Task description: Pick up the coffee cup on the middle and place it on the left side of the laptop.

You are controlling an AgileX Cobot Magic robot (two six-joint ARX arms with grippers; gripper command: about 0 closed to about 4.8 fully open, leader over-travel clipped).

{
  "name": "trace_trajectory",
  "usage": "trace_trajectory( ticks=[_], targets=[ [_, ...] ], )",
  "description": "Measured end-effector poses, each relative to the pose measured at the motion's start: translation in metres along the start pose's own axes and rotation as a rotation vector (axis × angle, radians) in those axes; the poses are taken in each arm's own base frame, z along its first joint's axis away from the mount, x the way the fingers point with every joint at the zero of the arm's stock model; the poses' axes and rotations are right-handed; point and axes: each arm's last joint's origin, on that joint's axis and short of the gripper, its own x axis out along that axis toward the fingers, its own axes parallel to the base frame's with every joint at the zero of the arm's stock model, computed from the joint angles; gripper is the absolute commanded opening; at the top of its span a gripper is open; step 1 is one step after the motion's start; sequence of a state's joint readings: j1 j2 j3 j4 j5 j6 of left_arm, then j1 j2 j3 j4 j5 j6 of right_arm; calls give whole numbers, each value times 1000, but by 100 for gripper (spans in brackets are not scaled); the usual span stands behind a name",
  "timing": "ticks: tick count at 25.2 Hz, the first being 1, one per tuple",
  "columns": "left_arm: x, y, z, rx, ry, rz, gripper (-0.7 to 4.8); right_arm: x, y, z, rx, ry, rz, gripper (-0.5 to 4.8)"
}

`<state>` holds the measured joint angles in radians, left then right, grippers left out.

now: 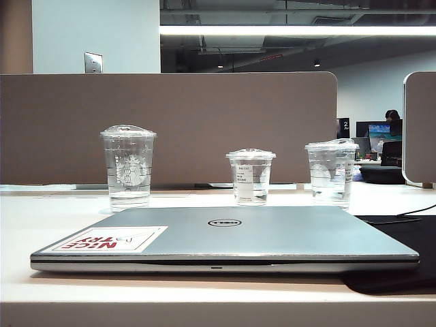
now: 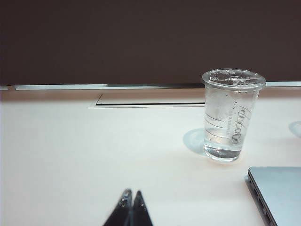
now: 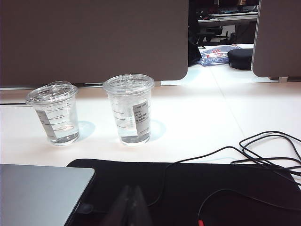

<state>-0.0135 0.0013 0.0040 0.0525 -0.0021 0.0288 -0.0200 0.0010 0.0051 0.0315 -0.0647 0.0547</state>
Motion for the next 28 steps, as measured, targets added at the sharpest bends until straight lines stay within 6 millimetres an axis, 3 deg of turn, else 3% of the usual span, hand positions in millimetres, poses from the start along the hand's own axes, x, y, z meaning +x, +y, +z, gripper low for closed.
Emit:
trace_trajectory(
  ticks=[10,15,19,22,28],
  targets=[
    [0,0,1,-1,-7,-15,-6,4,1,-5,4,63,11,-5],
    [0,-3,4,-231,-35,-119,-6,11,11,-19,5,218,105,-5],
    [-3,-8,20,-286,-159,-306,-6,11,19,-21,0,247,174,-5],
    [-5,-8,46,-302,-204,-351,-5,11,23,-24,-5,271,212,-5],
    [25,-13,50,-331,-29,-483,-6,11,28,-25,-10,290,259,-5]
  ],
)
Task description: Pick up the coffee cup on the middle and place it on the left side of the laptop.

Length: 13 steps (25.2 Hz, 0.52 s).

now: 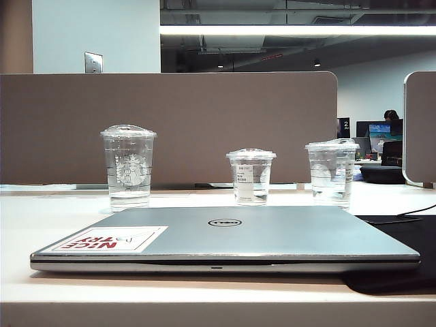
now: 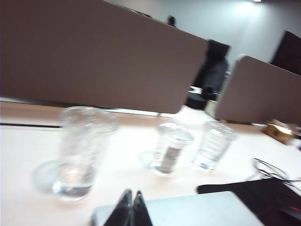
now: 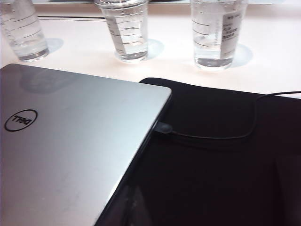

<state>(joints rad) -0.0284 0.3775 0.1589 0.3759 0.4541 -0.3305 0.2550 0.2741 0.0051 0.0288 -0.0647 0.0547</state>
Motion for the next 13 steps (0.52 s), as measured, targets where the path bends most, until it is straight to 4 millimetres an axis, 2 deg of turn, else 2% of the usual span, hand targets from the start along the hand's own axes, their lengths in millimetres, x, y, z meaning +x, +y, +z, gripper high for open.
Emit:
trace_trajectory(
  ticks=[2,4,6,9,13],
  targets=[
    [17,-3,10,9,-2,-75,-6,0,1,0,-3,1,12,-5],
    [46,-11,20,65,7,-178,-6,0,2,0,-3,1,15,-5],
    [76,-17,18,126,61,-243,-5,0,2,0,-3,1,15,-5],
    [144,-24,-15,200,252,-314,-5,0,2,0,-3,1,15,-5],
    [200,-16,-47,205,316,-329,-5,0,2,0,-3,1,14,-5]
  ],
)
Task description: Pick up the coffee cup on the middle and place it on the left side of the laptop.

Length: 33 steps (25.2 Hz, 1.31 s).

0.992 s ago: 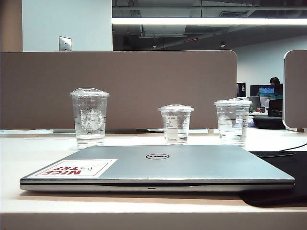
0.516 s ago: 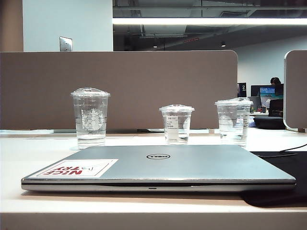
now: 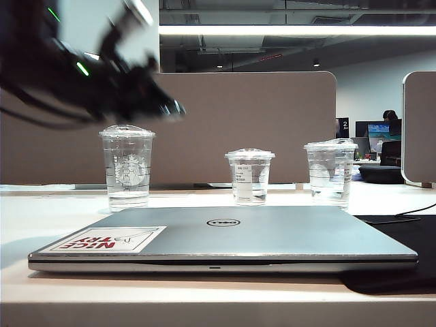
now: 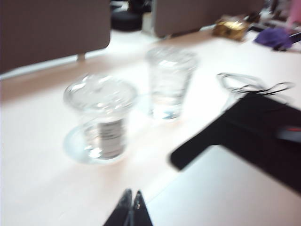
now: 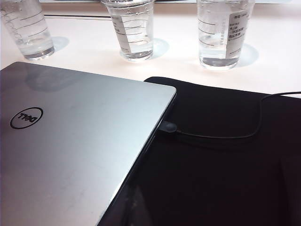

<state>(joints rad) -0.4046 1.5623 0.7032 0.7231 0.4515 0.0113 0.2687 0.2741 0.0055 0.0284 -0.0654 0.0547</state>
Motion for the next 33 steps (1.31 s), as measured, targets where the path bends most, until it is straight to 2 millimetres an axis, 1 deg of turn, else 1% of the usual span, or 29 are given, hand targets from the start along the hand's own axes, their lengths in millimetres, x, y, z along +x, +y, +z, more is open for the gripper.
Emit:
trace_trajectory(
  ticks=[2,3,4,5,6,7,8,10,12,17,20,22,25,29,33],
  targets=[
    [22,10,-12,-14,28,5,6,0,0,0,0,1,-1,-5],
    [33,15,-17,-17,35,5,76,0,0,0,1,1,-3,-5],
    [57,24,-29,-25,51,0,111,0,0,0,1,-1,-3,-5],
    [64,28,-34,-29,61,-1,177,0,0,0,1,0,-3,-5],
    [77,32,-41,-34,73,-5,206,0,0,0,1,0,-4,-5],
    [86,36,-43,-32,70,-6,265,0,0,0,1,-1,-3,-5],
    [100,41,-45,-25,56,-7,331,0,0,0,0,-1,-3,-5],
    [109,46,-50,-25,57,-8,479,0,0,0,1,0,-3,-5],
    [120,49,-54,-24,57,-11,479,0,0,0,0,-1,-3,-5],
    [134,52,-57,-19,49,-17,479,0,0,0,1,0,-3,-5],
    [151,56,-62,-23,59,-25,479,0,0,0,0,-1,-3,-5],
    [163,60,-59,-29,72,-27,479,0,0,0,0,0,-3,-5],
    [172,62,-59,-33,83,-31,479,0,0,0,0,0,-3,-5],
    [181,63,-65,-39,100,-36,479,0,0,0,0,-1,-3,-5],
    [188,66,-62,-37,91,-30,479,0,0,0,0,-1,-3,-5]
  ],
)
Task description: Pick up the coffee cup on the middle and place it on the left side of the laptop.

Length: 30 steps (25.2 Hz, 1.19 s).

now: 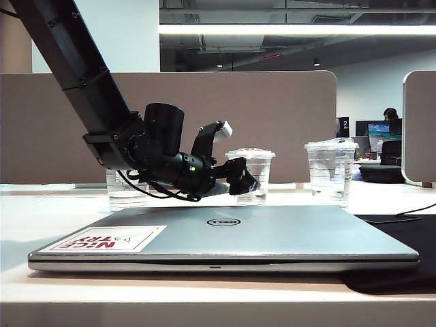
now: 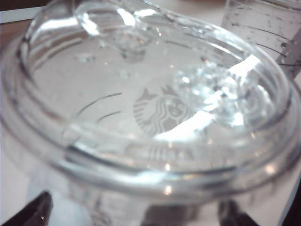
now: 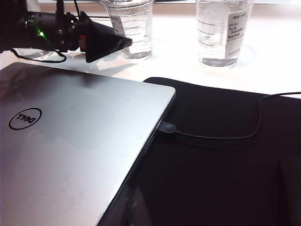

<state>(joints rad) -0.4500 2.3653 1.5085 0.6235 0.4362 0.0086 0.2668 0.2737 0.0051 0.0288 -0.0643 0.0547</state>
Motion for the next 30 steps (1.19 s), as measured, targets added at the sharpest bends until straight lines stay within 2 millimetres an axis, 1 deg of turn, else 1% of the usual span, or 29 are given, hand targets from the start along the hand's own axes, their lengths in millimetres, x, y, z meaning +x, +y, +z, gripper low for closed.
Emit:
trace_trajectory(
  ticks=[6,10,11,13,15,16,20,25,30],
  targets=[
    [1,0,-2,-62,29,13,479,0,0,0,0,0,0,-5],
    [4,-1,5,-77,12,7,479,0,0,0,0,0,0,-5],
    [5,-3,7,-74,6,3,479,0,0,0,0,-1,0,-5],
    [13,-6,22,-78,26,-8,479,0,0,0,0,0,1,-5],
    [18,-5,30,-81,43,-6,479,0,0,0,0,0,0,-5],
    [20,-4,31,-82,47,-6,479,0,0,0,0,0,0,-5],
    [26,-1,25,-91,73,-7,479,0,0,0,0,0,0,-5],
    [26,-1,19,-95,108,-4,479,0,0,0,0,0,0,-5],
    [26,-1,18,-95,122,-4,479,0,0,0,0,0,0,-5]
  ],
)
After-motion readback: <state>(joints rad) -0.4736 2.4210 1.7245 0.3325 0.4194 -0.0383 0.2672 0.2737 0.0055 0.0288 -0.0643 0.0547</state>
